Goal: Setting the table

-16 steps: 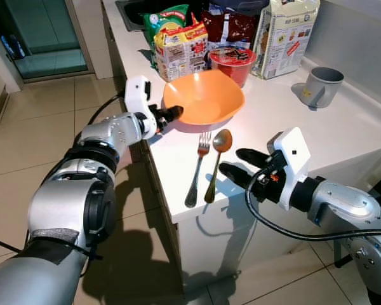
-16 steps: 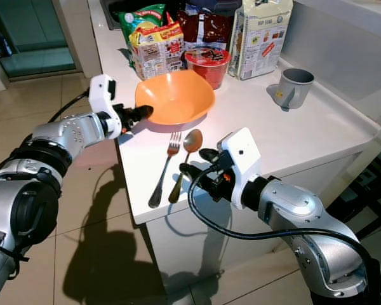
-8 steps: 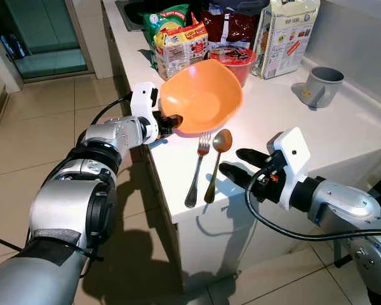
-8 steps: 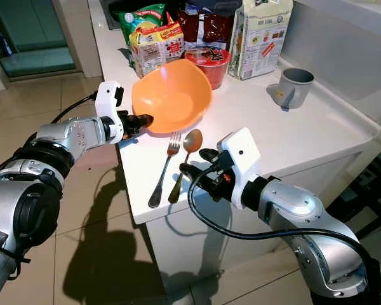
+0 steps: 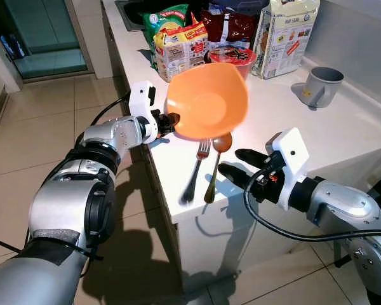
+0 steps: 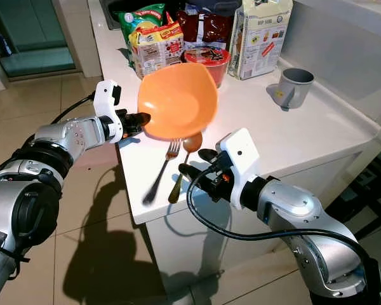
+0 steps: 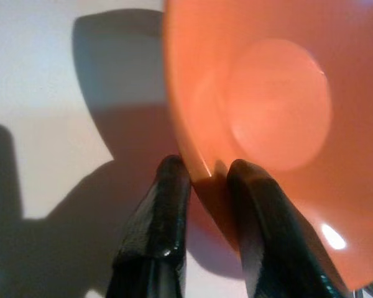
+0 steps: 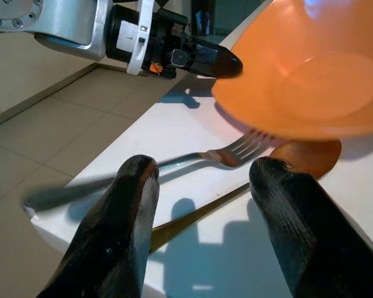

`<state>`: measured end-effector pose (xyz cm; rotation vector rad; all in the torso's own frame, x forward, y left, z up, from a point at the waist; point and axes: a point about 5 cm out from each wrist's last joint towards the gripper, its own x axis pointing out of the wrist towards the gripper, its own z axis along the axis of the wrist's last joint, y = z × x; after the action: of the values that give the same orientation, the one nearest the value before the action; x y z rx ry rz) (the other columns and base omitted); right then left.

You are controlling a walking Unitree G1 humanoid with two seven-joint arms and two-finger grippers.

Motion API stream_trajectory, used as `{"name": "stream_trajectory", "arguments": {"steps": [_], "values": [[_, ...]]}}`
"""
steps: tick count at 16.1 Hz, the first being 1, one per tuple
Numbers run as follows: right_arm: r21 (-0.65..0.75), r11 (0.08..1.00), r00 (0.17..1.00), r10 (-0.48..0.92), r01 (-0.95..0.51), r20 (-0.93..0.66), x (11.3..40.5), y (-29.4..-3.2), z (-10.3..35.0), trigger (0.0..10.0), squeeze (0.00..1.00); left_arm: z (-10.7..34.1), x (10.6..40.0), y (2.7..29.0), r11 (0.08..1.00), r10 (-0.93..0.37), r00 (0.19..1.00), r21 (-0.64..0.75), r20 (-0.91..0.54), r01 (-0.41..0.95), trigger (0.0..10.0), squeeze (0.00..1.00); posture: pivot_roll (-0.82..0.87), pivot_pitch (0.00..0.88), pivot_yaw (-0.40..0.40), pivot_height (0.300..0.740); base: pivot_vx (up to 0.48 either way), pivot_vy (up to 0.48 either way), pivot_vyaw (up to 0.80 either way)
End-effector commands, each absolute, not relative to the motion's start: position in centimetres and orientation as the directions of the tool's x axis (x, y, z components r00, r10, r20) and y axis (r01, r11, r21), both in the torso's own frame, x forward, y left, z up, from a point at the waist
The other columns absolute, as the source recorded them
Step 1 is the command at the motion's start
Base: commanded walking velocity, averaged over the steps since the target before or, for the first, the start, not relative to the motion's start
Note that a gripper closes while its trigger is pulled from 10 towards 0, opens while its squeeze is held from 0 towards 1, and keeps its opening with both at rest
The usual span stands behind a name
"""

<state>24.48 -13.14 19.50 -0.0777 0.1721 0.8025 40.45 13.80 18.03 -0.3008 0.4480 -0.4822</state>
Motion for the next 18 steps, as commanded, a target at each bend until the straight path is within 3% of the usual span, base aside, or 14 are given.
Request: {"name": "stream_trajectory", "arguments": {"steps": [1, 11, 18], "values": [[-0.015, 0.696, 0.685, 0.702, -0.718, -0.195, 24.5, -13.3, 19.3, 10.0, 0.00, 17.3, 40.2, 13.9, 0.840, -0.512, 0.780, -0.397, -0.359, 0.369, 0.0, 0.00, -0.07, 0.000, 0.045, 0.740, 0.000, 0.000, 0.00], [-0.034, 0.703, 0.695, 0.694, -0.711, -0.189, 24.8, -13.3, 19.3, 10.0, 0.00, 19.5, 41.1, 13.9, 0.794, -0.435, 0.875, -0.550, -0.214, 0.260, 0.0, 0.00, -0.07, 0.000, 0.044, 0.740, 0.000, 0.000, 0.00], [-0.019, 0.772, 0.771, 0.633, -0.635, -0.075, 26.0, -13.6, 20.4, 10.0, 0.00, 25.6, 42.1, 15.3, 0.646, -0.352, 0.930, -0.692, 0.104, 0.322, 0.0, 0.00, -0.05, 0.000, 0.031, 0.740, 0.000, 0.000, 0.00]]}}
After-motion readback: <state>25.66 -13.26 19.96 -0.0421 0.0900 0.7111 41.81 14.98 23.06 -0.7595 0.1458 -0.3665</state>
